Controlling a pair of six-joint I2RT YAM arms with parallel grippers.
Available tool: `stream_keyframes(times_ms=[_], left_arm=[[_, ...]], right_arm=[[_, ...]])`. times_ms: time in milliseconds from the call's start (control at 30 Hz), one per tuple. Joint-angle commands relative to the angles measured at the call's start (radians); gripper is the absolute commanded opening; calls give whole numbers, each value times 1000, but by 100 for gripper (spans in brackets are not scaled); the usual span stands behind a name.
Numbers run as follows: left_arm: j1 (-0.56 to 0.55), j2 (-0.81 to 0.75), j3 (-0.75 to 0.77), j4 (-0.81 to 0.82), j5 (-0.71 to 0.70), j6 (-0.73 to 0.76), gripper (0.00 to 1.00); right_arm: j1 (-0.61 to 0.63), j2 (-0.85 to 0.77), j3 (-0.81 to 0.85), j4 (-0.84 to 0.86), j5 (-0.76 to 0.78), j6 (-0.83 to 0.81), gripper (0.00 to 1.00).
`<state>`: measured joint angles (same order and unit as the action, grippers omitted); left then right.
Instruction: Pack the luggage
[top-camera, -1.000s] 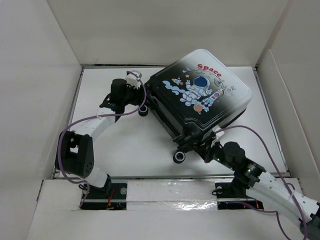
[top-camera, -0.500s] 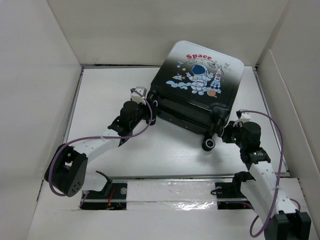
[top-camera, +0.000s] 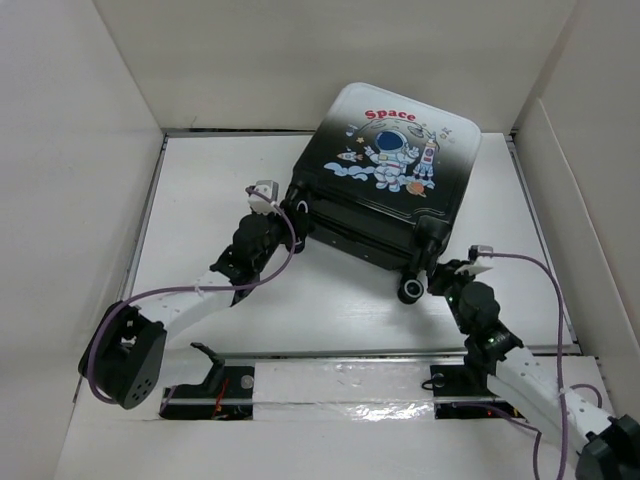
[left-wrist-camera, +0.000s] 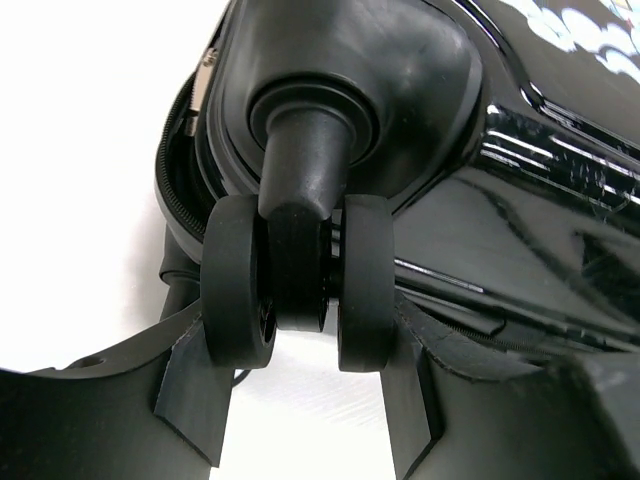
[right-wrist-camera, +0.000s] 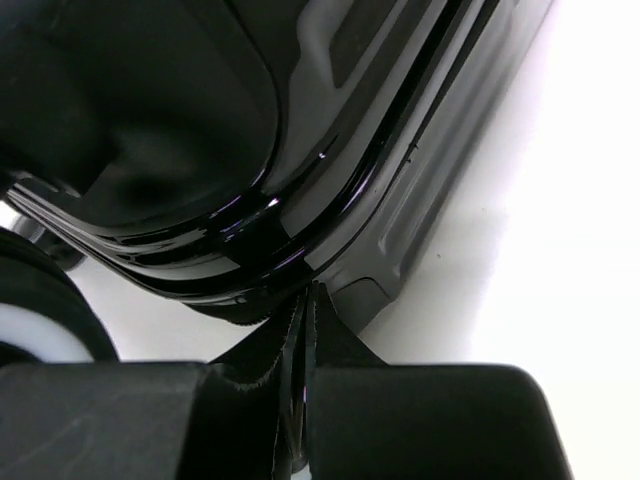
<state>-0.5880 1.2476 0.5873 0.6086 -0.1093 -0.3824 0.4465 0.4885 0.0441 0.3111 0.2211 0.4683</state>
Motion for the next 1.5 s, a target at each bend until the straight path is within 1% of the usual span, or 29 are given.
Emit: stream_keyframes(times_ms=[0, 33, 67, 133, 167, 200, 267, 300, 367, 400, 467, 533, 633, 767, 833, 867, 900, 933, 967, 1000, 1067, 1133, 1233, 1300, 1333, 1367, 1400, 1433, 1467], left_arm=[[-92, -100, -3, 211, 240, -61, 0], [-92, -120, -12, 212, 223, -72, 0], [-92, -163, -32, 217, 192, -82, 0], [-64, -207, -41, 244, 195, -108, 0], [-64, -244, -28, 241, 201, -121, 0], [-64, -263, -11, 232, 194, -121, 0], [-64, -307, 49, 211, 192, -115, 0], [-64, -316, 74, 198, 191, -116, 0], [-64, -327, 152, 155, 195, -122, 0], [-64, -324, 176, 145, 206, -133, 0], [-64, -304, 247, 70, 217, -136, 0], [-64, -294, 249, 45, 218, -151, 0], [-24, -290, 192, 31, 192, -226, 0], [-15, -341, 62, -1, 119, -282, 0], [-15, -359, 39, -68, 65, -288, 0], [-15, -375, 29, -102, 16, -288, 3], [-15, -381, 28, -134, -9, -285, 14], [-15, -389, 28, -189, -30, -277, 28], [-15, -407, 34, -217, -71, -259, 55], [-15, -416, 39, -242, -93, -251, 65], [-15, -450, 58, -299, -137, -233, 78], [-15, -473, 71, -329, -159, -213, 81], [-32, -508, 91, -365, -187, -182, 81], [-76, -514, 98, -368, -216, -150, 71], [-117, -504, 104, -359, -199, -92, 62], [-142, -446, 130, -357, -116, -66, 48], [-177, -403, 149, -354, -74, -41, 45], [-328, -348, 169, -351, -78, -24, 44], [-426, -245, 210, -346, -227, 21, 40]], right_arm=[[234, -18, 103, 122, -10, -12, 0], [256, -13, 216, -12, 23, -119, 0], [271, -7, 273, -79, 55, -158, 0], [271, 22, 351, -171, 26, -248, 0], [224, 36, 422, -194, -8, -261, 0], [192, 51, 451, -204, -114, -273, 0], [124, 102, 523, -215, -225, -277, 0], [62, 116, 534, -199, -340, -273, 0], [8, 159, 548, -173, -411, -249, 0], [-21, 173, 547, -181, -461, -247, 0], [-22, 196, 499, -144, -480, -208, 0], [24, 191, 355, -20, -483, -157, 0], [44, 193, 263, -38, -411, -135, 0], [29, 176, 238, -96, -353, -135, 0], [9, 173, 231, -104, -351, -135, 0], [-14, 174, 226, -101, -361, -135, 0], [-25, 179, 223, -92, -383, -137, 0], [-34, 191, 221, -81, -393, -143, 0], [-34, 197, 224, -79, -404, -146, 0], [-48, 205, 232, -76, -417, -149, 0], [-58, 220, 240, -69, -424, -160, 0], [-58, 232, 257, -64, -437, -171, 0], [-68, 255, 278, -70, -443, -187, 0], [-77, 262, 284, -73, -456, -192, 0], [-77, 263, 286, -69, -462, -194, 0], [-77, 265, 286, -64, -468, -198, 0], [-77, 269, 284, -60, -482, -198, 0], [-77, 271, 283, -47, -492, -200, 0], [-77, 274, 280, -46, -500, -200, 0]])
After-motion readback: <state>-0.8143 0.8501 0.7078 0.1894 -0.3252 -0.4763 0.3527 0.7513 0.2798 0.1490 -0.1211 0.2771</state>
